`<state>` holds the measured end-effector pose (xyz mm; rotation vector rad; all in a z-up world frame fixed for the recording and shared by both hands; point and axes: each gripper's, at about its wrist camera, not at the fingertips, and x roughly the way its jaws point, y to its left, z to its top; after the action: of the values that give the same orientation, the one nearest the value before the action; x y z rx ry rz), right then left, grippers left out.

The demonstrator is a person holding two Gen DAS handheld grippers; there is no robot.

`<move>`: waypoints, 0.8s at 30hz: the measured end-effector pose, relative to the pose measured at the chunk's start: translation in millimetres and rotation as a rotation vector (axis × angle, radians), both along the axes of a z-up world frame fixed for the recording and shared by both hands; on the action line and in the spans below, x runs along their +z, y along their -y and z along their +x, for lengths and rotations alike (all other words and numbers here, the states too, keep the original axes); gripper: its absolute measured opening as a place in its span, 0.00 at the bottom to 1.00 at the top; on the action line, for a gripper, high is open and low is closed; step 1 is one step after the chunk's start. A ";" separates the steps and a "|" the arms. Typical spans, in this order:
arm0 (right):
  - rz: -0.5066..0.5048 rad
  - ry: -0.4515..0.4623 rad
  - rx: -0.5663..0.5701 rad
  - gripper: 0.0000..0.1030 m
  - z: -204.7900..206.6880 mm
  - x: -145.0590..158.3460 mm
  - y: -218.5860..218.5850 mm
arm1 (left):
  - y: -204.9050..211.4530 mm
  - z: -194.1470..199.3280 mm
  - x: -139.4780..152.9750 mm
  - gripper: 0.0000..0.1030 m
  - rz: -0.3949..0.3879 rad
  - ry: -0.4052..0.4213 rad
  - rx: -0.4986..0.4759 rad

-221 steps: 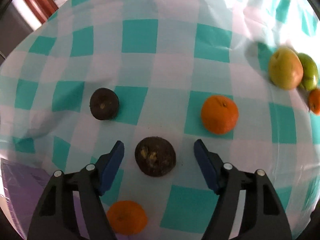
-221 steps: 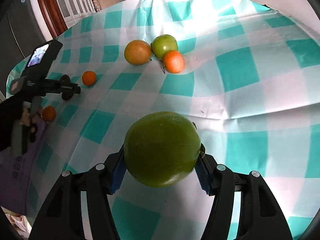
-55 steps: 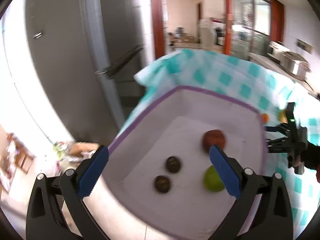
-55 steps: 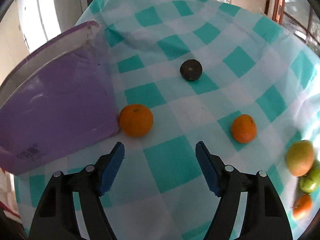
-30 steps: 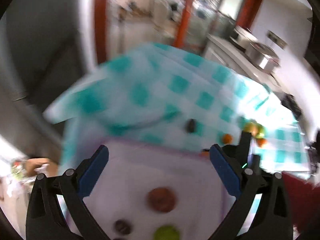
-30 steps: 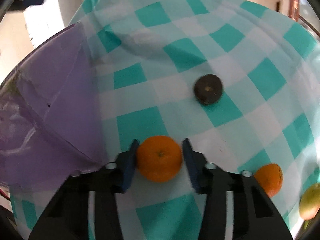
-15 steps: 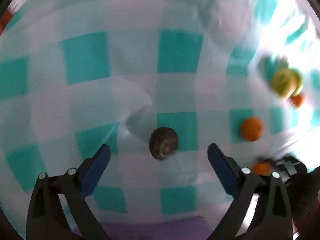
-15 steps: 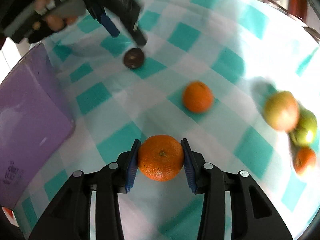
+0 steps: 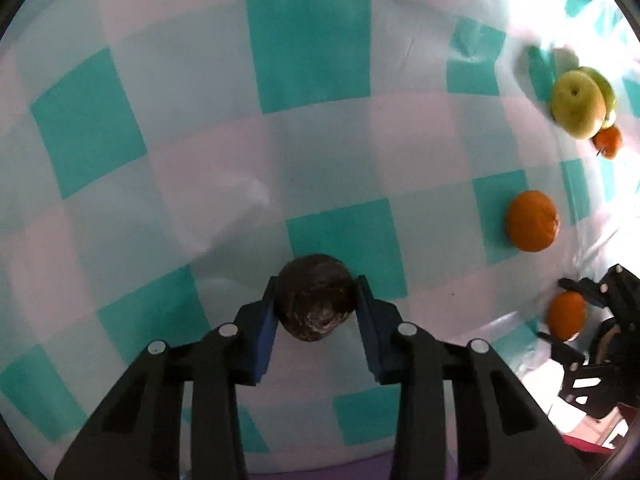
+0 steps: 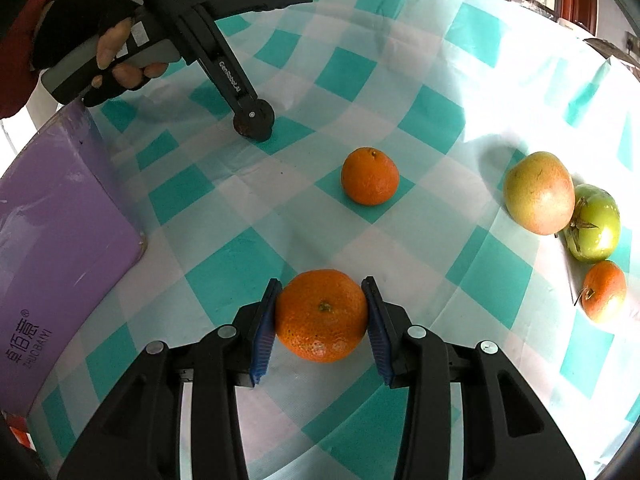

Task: Organize fruits
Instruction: 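Grasp a dark round fruit from the cloth with the left gripper, then carry the orange with the right gripper while the left gripper carries the dark fruit toward the box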

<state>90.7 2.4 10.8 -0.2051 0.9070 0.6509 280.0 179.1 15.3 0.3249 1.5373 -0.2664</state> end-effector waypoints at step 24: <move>-0.066 -0.123 -0.402 0.39 -81.0 22.1 158.3 | 184.8 -218.6 56.1 0.35 -0.134 0.312 0.098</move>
<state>9.8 -156.0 32.9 -0.0378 1.0526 0.2629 61.4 -5.8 71.4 0.1752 1.2176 -0.2285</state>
